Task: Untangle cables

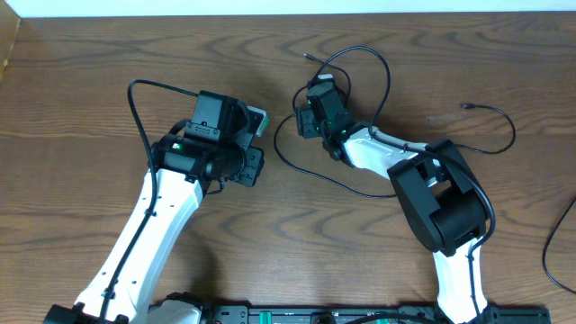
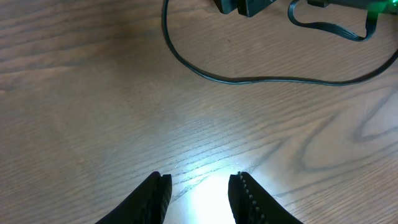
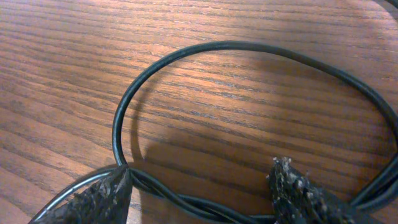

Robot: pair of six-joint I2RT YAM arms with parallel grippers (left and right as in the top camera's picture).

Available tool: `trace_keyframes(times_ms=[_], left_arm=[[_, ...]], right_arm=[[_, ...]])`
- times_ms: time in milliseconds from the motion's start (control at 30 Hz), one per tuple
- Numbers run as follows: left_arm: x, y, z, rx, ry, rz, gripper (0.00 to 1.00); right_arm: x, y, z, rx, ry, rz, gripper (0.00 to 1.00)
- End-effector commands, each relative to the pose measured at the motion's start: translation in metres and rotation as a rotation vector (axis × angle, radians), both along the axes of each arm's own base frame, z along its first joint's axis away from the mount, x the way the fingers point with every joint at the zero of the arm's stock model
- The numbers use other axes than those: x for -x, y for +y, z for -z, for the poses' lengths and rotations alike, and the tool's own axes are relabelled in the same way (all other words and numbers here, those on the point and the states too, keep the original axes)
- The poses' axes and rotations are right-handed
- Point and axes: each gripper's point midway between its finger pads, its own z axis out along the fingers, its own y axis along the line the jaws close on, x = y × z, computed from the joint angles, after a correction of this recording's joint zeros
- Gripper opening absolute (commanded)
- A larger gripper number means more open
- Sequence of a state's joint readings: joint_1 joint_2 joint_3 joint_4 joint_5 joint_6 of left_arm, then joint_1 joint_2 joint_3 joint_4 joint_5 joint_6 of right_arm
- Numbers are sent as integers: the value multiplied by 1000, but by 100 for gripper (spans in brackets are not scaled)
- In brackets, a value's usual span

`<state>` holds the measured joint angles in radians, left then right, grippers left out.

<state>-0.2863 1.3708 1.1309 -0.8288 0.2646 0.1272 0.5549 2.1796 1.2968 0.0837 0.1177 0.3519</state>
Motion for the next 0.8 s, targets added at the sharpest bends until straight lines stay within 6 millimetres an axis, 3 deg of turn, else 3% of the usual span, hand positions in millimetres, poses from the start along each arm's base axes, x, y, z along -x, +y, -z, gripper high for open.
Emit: trace_keyframes(times_ms=[0, 200, 467, 600, 767], left_arm=[[3, -2, 3, 13, 17, -1, 36], [3, -2, 3, 13, 17, -1, 36], [4, -2, 3, 13, 18, -1, 36], [4, -2, 3, 13, 18, -1, 36], [4, -2, 3, 13, 18, -1, 36]], right_arm=[[45, 0, 72, 35, 198, -65, 62], [68, 21, 77, 1, 266, -150, 58], [102, 21, 91, 122, 345, -266, 40], [114, 12, 97, 154, 401, -264, 39], [121, 7, 100, 176, 433, -268, 48]])
